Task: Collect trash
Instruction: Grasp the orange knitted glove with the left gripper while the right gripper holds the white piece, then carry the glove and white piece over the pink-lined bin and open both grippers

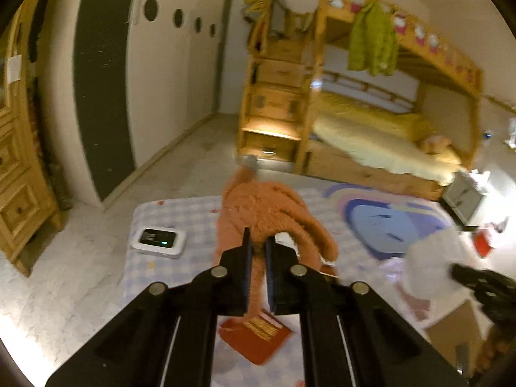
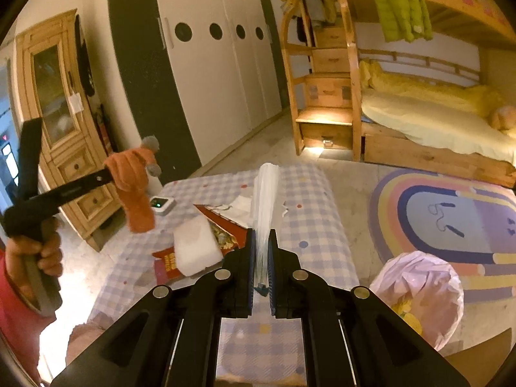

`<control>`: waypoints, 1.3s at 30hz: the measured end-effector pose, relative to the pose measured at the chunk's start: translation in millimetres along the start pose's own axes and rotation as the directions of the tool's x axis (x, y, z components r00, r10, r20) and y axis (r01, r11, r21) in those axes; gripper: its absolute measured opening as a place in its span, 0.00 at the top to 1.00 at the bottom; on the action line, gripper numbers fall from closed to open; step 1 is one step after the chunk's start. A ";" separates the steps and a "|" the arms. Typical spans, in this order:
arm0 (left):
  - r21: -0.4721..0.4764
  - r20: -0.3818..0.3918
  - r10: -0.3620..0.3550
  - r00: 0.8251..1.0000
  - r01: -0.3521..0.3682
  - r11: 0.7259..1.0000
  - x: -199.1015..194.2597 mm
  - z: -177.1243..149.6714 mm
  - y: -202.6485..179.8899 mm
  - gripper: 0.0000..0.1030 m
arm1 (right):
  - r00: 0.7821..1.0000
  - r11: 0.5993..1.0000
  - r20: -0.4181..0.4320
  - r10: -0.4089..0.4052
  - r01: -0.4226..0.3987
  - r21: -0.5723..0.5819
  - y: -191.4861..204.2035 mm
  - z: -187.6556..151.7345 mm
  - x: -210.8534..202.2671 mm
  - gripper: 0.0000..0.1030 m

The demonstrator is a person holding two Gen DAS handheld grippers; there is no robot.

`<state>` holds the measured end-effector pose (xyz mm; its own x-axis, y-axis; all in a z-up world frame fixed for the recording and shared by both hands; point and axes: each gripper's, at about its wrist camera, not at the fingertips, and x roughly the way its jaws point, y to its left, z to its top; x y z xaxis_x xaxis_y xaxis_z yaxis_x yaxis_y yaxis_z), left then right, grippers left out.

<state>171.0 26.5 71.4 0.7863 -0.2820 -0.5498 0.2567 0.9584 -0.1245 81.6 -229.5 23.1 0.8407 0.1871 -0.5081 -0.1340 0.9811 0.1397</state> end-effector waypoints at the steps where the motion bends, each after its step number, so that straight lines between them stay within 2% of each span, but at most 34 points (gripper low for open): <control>1: -0.001 -0.001 -0.029 1.000 0.029 1.000 -7.2 -0.4 -3.7 0.95 | 1.000 1.000 0.005 0.000 0.000 0.000 -0.1 -0.3 -3.5 0.93; 7: 0.027 -0.005 -0.131 0.991 0.131 0.991 -29.4 -25.1 -44.6 0.95 | 1.000 1.000 0.001 -0.012 0.012 0.013 -5.8 -10.0 -22.2 0.93; 12: 0.068 -0.048 -0.190 0.981 0.193 0.979 -25.3 -52.8 -87.6 0.95 | 0.998 0.997 -0.012 -0.054 0.054 0.045 -21.6 -21.2 -39.4 0.93; 18: 0.153 -0.115 -0.287 0.951 0.302 0.941 -3.9 -66.6 -156.2 0.95 | 0.988 0.982 -0.018 -0.152 0.153 0.108 -56.2 -35.2 -65.9 0.93; 25: 0.217 -0.171 -0.377 0.910 0.408 0.887 31.8 -68.9 -233.6 0.95 | 0.960 0.939 -0.029 -0.278 0.278 0.200 -110.2 -52.6 -90.8 0.93; 30: 0.237 -0.222 -0.403 0.888 0.450 0.861 61.9 -72.0 -274.9 0.94 | 0.943 0.910 -0.055 -0.329 0.332 0.249 -144.7 -61.2 -92.4 0.93; 34: 0.246 -0.284 -0.395 0.874 0.465 0.850 99.0 -73.3 -307.3 0.94 | 0.931 0.889 -0.073 -0.357 0.363 0.280 -174.6 -63.0 -85.5 0.93; 39: 0.274 -0.336 -0.357 0.872 0.453 0.848 135.6 -77.0 -338.3 0.94 | 0.921 0.867 -0.090 -0.379 0.388 0.314 -205.2 -64.0 -74.6 0.93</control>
<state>147.6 -332.6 -24.7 0.4048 -0.5735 -0.7122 0.7281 0.6734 -0.1284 12.8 -441.6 -22.0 0.7777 -0.1951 -0.5977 0.3746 0.9072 0.1913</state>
